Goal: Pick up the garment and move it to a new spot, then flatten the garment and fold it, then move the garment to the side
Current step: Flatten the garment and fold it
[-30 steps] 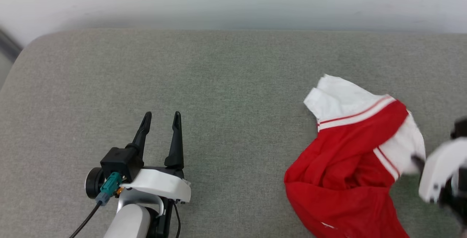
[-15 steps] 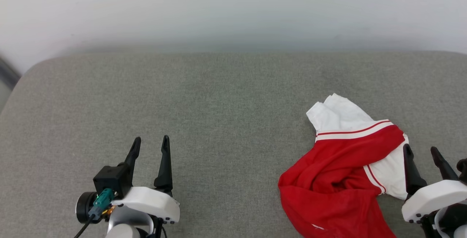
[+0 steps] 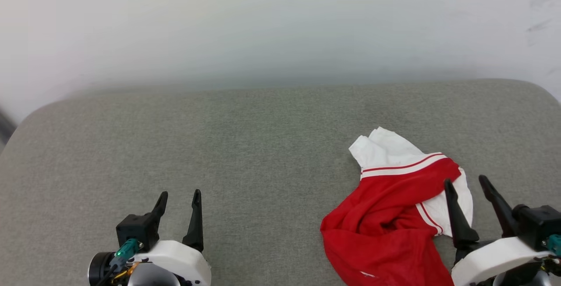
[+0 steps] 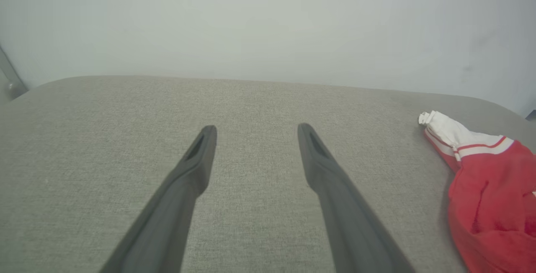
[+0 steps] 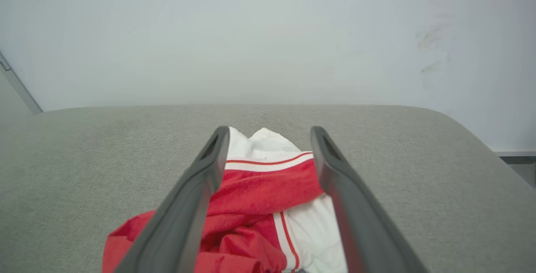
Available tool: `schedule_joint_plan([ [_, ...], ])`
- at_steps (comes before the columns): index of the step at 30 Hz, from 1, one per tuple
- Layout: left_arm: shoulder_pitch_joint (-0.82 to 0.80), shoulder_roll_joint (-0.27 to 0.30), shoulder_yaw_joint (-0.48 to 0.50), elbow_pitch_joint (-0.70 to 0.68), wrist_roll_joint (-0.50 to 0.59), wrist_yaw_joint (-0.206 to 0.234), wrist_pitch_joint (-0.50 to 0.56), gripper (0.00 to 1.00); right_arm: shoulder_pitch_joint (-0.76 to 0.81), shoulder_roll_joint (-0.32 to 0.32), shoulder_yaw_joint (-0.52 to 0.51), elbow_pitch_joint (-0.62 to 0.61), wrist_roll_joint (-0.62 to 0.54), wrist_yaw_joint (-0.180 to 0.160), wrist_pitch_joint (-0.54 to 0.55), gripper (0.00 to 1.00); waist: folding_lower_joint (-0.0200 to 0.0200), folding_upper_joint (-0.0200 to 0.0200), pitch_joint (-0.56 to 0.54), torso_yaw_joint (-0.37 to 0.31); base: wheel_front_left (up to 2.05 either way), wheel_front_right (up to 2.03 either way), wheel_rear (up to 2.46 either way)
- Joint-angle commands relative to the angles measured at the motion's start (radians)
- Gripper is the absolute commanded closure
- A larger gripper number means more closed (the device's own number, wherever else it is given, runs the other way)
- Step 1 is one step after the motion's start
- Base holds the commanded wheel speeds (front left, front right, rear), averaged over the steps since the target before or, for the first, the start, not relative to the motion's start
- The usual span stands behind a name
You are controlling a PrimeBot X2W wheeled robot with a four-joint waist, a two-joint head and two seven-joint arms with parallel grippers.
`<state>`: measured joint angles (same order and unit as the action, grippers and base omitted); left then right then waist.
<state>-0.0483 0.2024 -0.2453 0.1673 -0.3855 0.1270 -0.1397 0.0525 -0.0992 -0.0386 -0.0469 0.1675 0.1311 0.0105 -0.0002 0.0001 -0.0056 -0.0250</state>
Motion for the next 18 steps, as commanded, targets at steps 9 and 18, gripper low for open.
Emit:
schedule_joint_plan([
  [9, -0.142, -0.037, -0.103, 0.022, 0.014, -0.062, 0.111, 0.0, 0.032, 0.017, 0.027, -0.113, -0.009, -0.001, 0.045, 0.0, 0.0002, -0.0001, 0.037, -0.072, 0.0, 0.0, 0.0],
  [18, -0.384, -0.094, -0.268, 0.144, 0.004, -0.201, 0.362, 0.0, -0.022, 0.022, 0.041, -0.157, -0.016, -0.001, 0.059, 0.0, 0.0002, -0.0001, 0.142, -0.134, 0.0, 0.0, 0.0],
])
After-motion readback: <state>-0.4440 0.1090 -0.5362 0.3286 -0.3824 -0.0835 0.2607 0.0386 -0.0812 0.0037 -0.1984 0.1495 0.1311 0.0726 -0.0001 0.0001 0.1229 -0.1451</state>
